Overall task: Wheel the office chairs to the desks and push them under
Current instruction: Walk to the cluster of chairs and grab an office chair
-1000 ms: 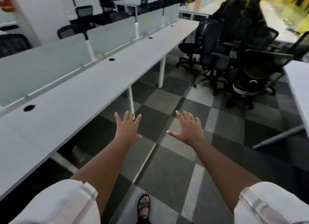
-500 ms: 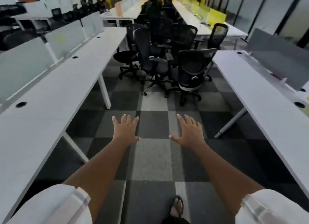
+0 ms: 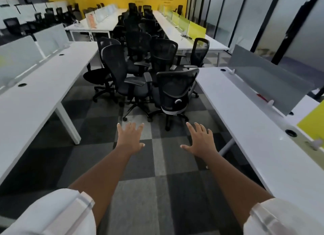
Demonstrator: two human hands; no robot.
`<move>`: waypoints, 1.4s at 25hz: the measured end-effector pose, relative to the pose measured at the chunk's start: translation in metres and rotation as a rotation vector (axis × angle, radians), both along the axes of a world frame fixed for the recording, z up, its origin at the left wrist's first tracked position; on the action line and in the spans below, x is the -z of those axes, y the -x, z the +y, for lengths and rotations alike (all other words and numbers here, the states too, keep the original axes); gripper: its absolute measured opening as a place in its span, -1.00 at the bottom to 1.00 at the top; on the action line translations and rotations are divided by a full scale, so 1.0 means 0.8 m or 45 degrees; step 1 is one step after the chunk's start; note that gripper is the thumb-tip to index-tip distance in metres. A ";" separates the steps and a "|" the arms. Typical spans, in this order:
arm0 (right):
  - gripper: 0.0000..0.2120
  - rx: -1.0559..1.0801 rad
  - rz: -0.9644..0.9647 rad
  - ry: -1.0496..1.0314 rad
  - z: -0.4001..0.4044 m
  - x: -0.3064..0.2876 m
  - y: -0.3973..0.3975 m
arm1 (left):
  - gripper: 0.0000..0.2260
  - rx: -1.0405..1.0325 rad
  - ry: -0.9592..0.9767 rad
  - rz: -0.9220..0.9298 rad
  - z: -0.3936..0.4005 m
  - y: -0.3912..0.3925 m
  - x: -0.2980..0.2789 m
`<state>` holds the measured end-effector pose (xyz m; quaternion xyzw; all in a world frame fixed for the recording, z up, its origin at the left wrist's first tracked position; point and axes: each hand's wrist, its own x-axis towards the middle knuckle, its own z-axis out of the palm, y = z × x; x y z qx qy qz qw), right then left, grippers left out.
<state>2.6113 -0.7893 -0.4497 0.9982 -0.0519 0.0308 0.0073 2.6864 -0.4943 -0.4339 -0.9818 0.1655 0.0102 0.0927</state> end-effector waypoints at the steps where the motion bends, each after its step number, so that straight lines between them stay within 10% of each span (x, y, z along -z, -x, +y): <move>1: 0.03 -0.005 0.011 0.010 -0.013 -0.006 -0.024 | -0.16 0.001 -0.004 0.018 -0.013 -0.022 0.000; 35: 0.07 -0.087 0.167 0.026 -0.418 0.069 -0.920 | 0.05 0.039 -0.042 0.062 -0.458 -0.909 0.074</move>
